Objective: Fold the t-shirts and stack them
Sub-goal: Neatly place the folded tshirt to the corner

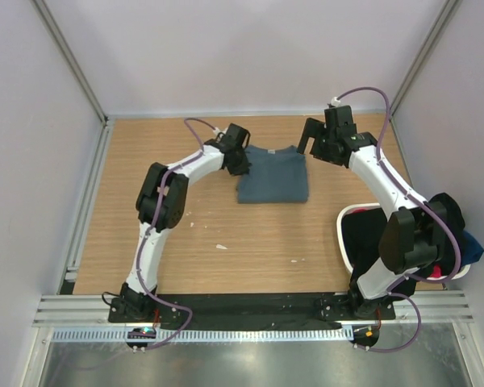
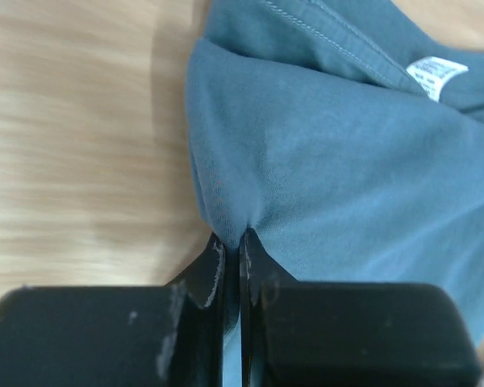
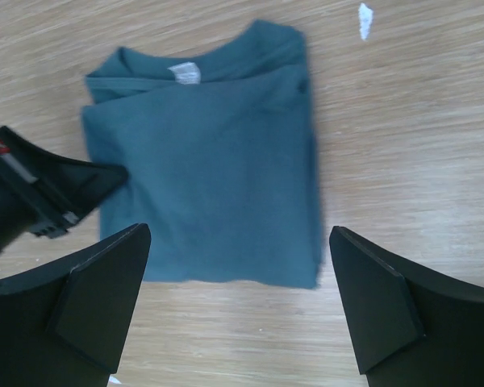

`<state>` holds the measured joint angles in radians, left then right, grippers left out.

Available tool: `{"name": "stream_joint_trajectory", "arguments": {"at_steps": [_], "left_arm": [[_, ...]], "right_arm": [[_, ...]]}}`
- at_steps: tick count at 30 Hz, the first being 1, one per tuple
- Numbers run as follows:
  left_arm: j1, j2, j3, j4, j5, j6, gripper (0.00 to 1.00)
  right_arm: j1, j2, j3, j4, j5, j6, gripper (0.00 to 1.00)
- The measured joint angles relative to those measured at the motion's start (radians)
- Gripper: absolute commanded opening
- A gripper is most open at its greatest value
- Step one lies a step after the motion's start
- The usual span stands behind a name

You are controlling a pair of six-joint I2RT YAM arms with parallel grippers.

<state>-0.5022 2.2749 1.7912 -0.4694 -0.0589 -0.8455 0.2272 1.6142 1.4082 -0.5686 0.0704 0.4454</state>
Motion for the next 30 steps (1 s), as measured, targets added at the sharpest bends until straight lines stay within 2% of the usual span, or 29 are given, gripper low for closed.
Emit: {"name": "stream_joint_trajectory", "arguments": {"at_steps": [2,3,5,6,9,14,17,19,21,25,30], "left_arm": [[-0.043,0.012,0.019,0.001,0.031,-0.011,0.08],[-0.051,0.012,0.019,0.0,0.051,-0.007,0.24],[-0.046,0.012,0.019,-0.005,0.082,0.014,0.47],[-0.036,0.011,0.019,-0.011,0.093,0.026,0.68],[0.017,-0.031,0.008,-0.013,0.117,0.056,0.85],[0.139,-0.208,-0.1,-0.071,0.083,0.115,0.88],[0.215,-0.343,-0.199,-0.087,0.066,0.132,0.88],[0.262,-0.438,-0.275,-0.097,0.056,0.145,0.9],[0.291,-0.527,-0.338,-0.125,0.045,0.161,1.0],[0.287,-0.638,-0.383,-0.183,0.025,0.196,1.0],[0.277,-0.732,-0.394,-0.245,-0.001,0.244,1.0]], "right_arm": [[0.002,0.003,0.0,0.011,-0.045,0.0,1.0],[0.005,0.008,0.0,0.021,-0.061,-0.001,1.0],[0.019,0.025,0.0,0.035,-0.073,-0.004,1.0],[0.033,0.039,0.0,0.042,-0.073,-0.005,1.0],[0.113,0.117,0.018,0.042,-0.032,-0.018,0.99],[0.244,0.278,0.042,0.044,0.032,-0.017,1.0],[0.267,0.353,0.042,0.043,0.068,-0.002,1.0],[0.258,0.397,0.041,0.045,0.09,0.004,1.0],[0.243,0.421,0.056,0.052,0.107,0.004,1.0],[0.191,0.478,0.132,0.051,0.109,0.006,1.0],[0.069,0.547,0.233,0.074,0.112,-0.002,1.0]]}}
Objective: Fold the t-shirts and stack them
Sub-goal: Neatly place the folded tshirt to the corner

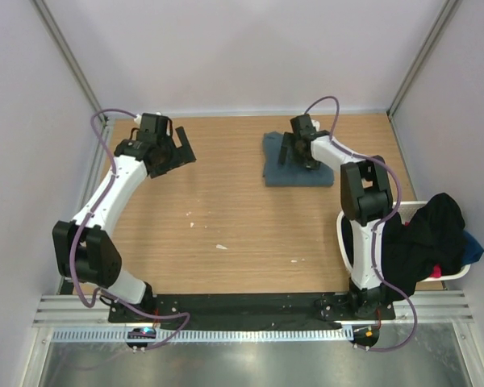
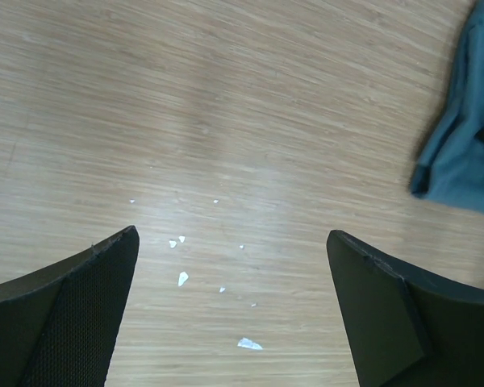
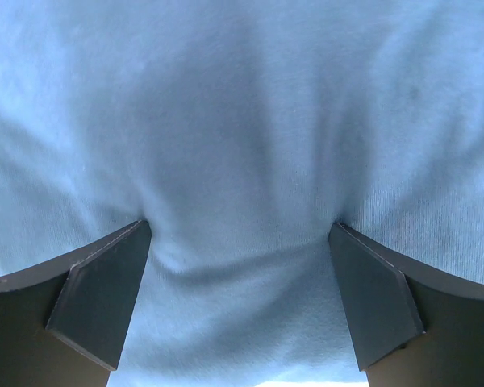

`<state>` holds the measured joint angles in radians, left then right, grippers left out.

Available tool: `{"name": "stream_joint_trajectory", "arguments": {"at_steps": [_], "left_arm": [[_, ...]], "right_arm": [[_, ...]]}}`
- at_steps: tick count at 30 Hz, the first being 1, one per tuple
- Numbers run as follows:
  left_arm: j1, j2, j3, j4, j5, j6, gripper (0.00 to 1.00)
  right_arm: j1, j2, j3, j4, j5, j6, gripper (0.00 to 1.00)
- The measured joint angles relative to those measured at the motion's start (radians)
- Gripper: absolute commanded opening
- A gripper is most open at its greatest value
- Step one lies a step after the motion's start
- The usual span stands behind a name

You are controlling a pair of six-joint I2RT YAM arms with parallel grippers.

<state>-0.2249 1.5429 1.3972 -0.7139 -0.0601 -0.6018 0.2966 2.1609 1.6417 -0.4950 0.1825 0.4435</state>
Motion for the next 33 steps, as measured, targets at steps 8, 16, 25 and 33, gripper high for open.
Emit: {"name": "stream_joint_trajectory", "arguments": {"at_steps": [8,16,25,33], "left_arm": [[0.0,-0.062,0.0,-0.063,-0.042,0.061,1.0],[0.0,-0.063,0.0,-0.099,-0.081,0.074,1.0],[0.001,-0.056,0.025,-0.145,-0.132,0.081,1.0],[0.001,0.0,0.065,-0.162,-0.148,0.079,1.0]], "right_arm": [[-0.191,0.138,0.213,-0.05,0.032,-0.143,1.0],[-0.303,0.197,0.309,-0.052,0.026,-0.311,1.0],[-0.435,0.294,0.472,-0.056,0.005,-0.431,1.0],[-0.502,0.314,0.506,-0.054,0.009,-0.536,1.0]]}}
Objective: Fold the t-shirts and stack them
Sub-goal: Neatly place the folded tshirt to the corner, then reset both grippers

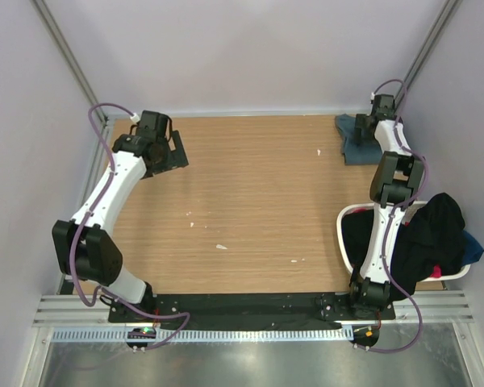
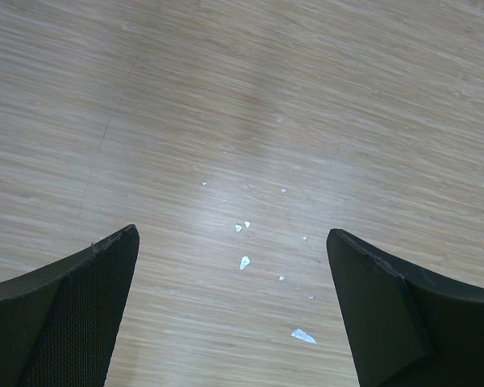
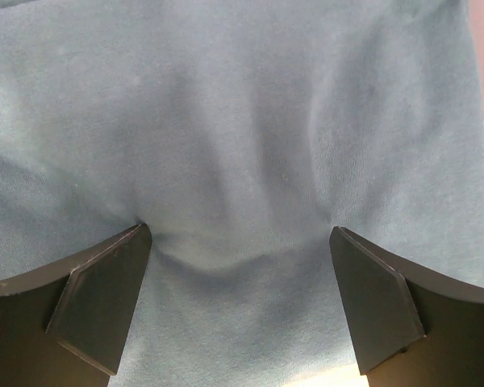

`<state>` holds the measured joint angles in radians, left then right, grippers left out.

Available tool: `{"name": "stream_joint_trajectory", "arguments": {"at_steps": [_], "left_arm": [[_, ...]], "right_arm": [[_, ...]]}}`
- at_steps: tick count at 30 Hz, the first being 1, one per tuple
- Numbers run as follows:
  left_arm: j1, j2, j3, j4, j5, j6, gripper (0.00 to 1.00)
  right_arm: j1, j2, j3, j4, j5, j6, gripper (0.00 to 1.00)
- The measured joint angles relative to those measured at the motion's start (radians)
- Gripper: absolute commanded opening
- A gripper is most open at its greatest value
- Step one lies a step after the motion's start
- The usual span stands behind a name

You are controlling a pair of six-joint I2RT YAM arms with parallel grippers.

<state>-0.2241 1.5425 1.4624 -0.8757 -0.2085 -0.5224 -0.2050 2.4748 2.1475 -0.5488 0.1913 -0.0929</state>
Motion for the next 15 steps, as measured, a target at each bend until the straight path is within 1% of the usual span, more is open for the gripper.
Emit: {"name": "stream_joint_trajectory", "arguments": {"at_steps": [6,10,12,15], "left_arm": [[0.0,0.009,0.024,-0.02,-0.024,0.01,1.0],[0.0,0.006,0.04,-0.021,-0.037,0.02,1.0],[0.0,-0.006,0.04,-0.025,-0.046,0.027,1.0],[0.0,-0.056,0.028,-0.024,-0.058,0.03,1.0]], "right_arm": [[0.007,0.006,0.03,-0.024,0.039,-0.037,1.0],[0.005,-0.006,0.055,-0.092,0.025,-0.039,1.0],[0.005,-0.039,0.04,-0.118,-0.004,-0.036,1.0],[0.002,-0.145,0.005,-0.148,-0.065,-0.015,1.0]]}}
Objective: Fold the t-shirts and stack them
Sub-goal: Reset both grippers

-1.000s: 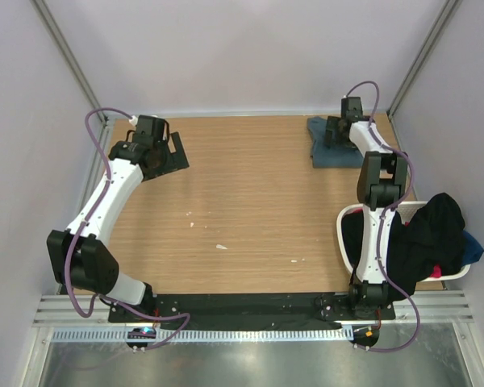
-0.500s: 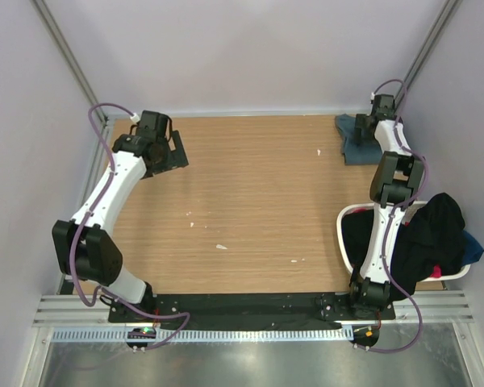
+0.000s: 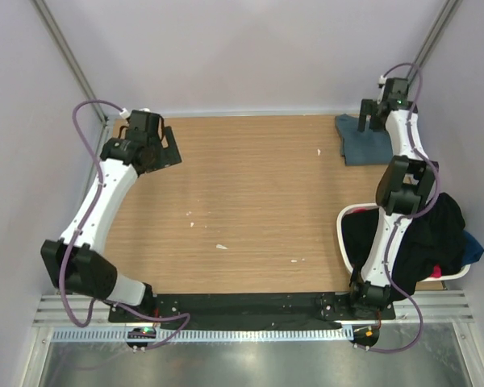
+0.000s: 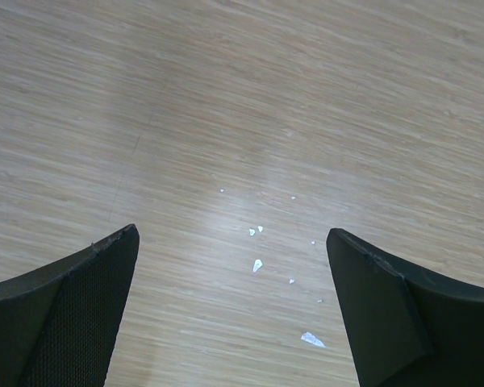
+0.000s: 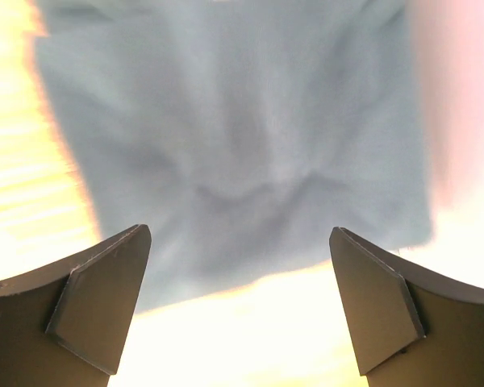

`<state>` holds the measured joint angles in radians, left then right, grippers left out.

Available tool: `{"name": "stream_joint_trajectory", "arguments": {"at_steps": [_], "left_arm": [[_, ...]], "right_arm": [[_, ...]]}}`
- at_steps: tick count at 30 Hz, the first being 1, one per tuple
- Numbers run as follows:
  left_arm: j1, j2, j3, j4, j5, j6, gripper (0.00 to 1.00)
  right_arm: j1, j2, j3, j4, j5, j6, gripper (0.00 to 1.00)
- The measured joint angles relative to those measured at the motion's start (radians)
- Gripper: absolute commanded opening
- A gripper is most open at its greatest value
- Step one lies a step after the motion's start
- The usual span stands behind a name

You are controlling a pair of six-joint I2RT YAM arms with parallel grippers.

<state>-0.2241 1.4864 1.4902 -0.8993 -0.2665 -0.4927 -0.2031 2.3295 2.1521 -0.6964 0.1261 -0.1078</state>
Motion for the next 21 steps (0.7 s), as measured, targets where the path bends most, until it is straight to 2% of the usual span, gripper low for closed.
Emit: {"name": "stream_joint_trajectory", "arguments": {"at_steps": [5,11,16,21], "left_arm": [[0.001,-0.187,-0.074,0.013,-0.003,-0.002,1.0],[0.01,-0.412,-0.207,0.076,0.051,-0.046,1.0],[0.011,-0.554,-0.344,0.122,0.139,-0.109,1.0],[0.011,-0.634,-0.422,0.135,0.19,-0.141,1.0]], "right_arm": [[-0.001,-0.306,-0.108,0.02,-0.084,0.064,1.0],[-0.001,-0.746,-0.432,0.167,-0.22,0.172,1.0],[-0.001,-0.948,-0.704,0.214,-0.31,0.274,1.0],[-0.001,-1.117,-0.923,0.225,-0.332,0.352,1.0]]}}
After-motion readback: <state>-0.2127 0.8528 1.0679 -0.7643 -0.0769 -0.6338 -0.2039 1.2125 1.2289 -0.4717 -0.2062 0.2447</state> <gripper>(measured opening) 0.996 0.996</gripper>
